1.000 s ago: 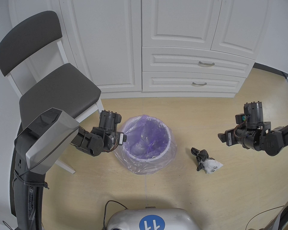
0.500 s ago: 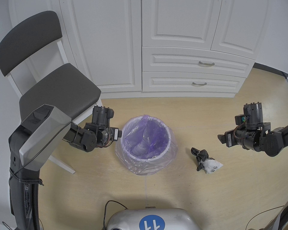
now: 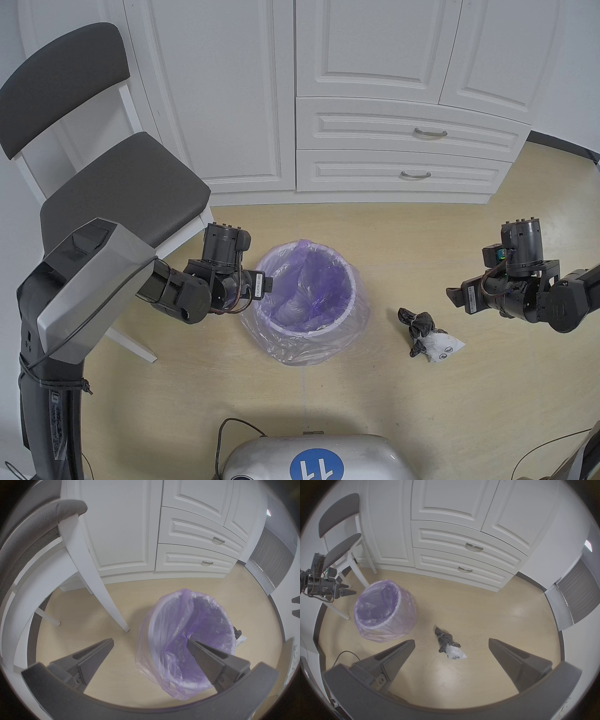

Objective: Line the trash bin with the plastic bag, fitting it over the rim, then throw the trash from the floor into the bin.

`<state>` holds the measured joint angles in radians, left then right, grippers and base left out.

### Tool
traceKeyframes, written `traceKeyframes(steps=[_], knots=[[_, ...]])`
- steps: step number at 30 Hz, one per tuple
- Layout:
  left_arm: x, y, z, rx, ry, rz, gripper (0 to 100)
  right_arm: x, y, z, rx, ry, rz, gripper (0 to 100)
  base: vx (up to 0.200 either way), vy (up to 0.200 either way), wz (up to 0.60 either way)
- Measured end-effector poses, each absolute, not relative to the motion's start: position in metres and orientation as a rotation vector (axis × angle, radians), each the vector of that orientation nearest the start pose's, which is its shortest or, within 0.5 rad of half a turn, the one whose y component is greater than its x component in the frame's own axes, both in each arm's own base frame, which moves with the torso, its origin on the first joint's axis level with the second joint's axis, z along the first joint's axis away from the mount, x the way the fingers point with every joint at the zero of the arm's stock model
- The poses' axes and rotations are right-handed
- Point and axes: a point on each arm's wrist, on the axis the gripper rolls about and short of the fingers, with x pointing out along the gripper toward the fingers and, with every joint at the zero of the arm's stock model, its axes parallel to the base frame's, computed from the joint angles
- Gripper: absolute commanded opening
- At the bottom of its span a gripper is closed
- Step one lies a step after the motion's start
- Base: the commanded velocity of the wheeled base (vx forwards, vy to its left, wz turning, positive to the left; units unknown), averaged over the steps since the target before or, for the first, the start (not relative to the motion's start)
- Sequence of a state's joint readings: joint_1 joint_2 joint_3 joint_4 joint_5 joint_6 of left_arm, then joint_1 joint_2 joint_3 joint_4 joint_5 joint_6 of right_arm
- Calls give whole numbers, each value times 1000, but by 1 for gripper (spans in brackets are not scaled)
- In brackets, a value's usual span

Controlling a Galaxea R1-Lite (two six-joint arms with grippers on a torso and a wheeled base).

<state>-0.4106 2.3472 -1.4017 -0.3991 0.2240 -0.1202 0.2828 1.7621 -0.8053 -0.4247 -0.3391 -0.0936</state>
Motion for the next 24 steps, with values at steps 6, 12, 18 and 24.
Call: traceKeyframes(steps=[6,12,18,24], knots=[[433,-194,47,50,510,-171,100,295,83,139,-264,524,-15,100,0,0,0],[449,-188,32,44,510,-145,100,296,85,136,-268,532,-12,100,0,0,0],[461,-166,25,31,521,-96,100,297,83,136,-266,531,-16,100,0,0,0],[460,-149,27,-10,535,-68,100,297,83,136,-267,533,-16,100,0,0,0]])
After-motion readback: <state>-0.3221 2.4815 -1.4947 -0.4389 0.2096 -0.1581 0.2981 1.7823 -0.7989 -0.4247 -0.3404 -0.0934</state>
